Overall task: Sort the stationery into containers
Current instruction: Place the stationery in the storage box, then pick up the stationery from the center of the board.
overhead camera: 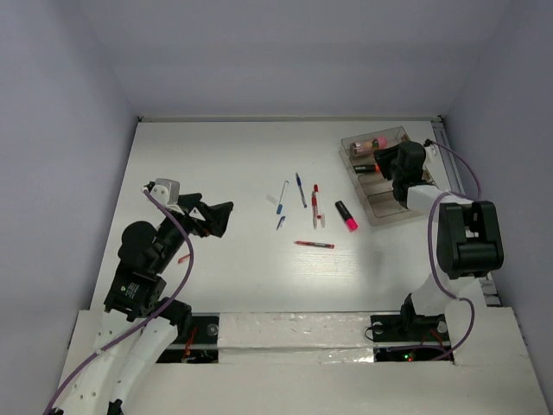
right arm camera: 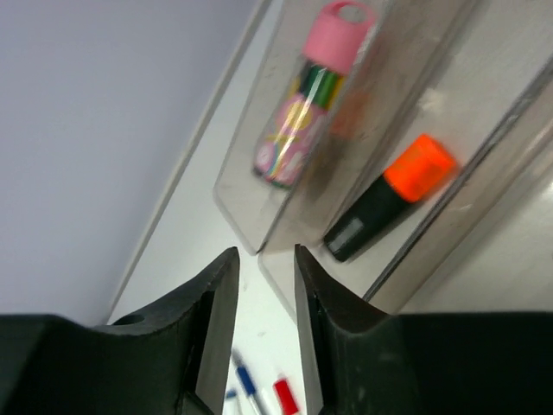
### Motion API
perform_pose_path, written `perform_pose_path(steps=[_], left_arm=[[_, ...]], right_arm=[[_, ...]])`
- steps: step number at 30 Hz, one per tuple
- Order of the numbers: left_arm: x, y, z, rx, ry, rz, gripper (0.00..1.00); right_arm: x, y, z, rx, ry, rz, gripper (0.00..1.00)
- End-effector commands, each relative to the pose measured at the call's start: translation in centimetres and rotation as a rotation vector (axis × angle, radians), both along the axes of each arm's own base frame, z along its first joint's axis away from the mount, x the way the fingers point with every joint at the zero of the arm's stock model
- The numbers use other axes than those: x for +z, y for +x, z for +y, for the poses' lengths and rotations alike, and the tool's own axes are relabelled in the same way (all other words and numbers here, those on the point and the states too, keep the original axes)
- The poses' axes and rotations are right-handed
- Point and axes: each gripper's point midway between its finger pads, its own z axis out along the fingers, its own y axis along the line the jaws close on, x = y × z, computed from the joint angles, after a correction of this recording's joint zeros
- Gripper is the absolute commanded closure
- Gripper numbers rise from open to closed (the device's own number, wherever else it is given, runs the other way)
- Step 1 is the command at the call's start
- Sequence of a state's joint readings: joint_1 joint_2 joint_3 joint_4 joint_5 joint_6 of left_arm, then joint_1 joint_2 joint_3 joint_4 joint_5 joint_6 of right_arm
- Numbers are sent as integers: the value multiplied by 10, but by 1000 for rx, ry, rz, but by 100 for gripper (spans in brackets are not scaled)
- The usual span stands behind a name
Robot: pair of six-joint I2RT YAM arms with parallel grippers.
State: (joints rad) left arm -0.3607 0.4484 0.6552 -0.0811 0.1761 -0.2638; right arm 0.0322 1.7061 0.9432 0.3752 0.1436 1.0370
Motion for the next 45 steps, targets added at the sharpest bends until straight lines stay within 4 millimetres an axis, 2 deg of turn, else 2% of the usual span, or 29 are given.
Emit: perform_pose_path(steps=[1, 2, 3, 7, 8, 9, 11, 13, 14, 18, 19, 20, 24, 27, 36, 41, 45], left_arm=[[29, -5, -2, -17, -32, -78, 1], [29, -5, -2, -16, -32, -78, 1], [29, -5, -2, -16, -32, -76, 1], [29, -5, -1, -11, -32, -76, 1], [30, -6, -1, -11, -33, -78, 1], [29, -6, 0, -6, -32, -76, 1], [30, -6, 1, -2, -34, -79, 1], [32, -9, 0, -11, -37, -86, 1], [32, -9, 0, -10, -37, -87, 1], [36, -13, 0, -16, -42, -101, 1], [36, -15, -1, -22, -43, -105, 1], [38, -16, 0, -19, -44, -109, 1], [40, -20, 0, -23, -50, -121, 1], [41, -21, 2, -18, -50, -124, 1], [41, -22, 0, -28, -49, -123, 1], [40, -21, -1, -31, -45, -120, 1], [39, -20, -2, -30, -42, -115, 1]], right_arm=[[65, -6, 25, 164, -63, -177, 63], [63, -11, 36, 244, -123, -155, 63], [66, -18, 61, 359, -144, -147, 63], [66, -49, 109, 616, -296, -62, 69], [53, -62, 113, 669, -350, 0, 70], [56, -70, 117, 694, -378, 15, 70], [37, -91, 124, 744, -436, 112, 71], [31, -104, 125, 760, -478, 160, 71], [22, -115, 127, 787, -504, 205, 70], [0, -132, 114, 789, -605, 347, 61], [-4, -130, 108, 767, -646, 387, 58], [-11, -136, 104, 780, -678, 439, 56], [-27, -141, 110, 828, -759, 529, 53], [-33, -135, 104, 801, -810, 580, 51], [-58, -130, 108, 873, -860, 663, 47], [-81, -129, 117, 941, -841, 690, 47], [-101, -125, 115, 946, -860, 733, 46]])
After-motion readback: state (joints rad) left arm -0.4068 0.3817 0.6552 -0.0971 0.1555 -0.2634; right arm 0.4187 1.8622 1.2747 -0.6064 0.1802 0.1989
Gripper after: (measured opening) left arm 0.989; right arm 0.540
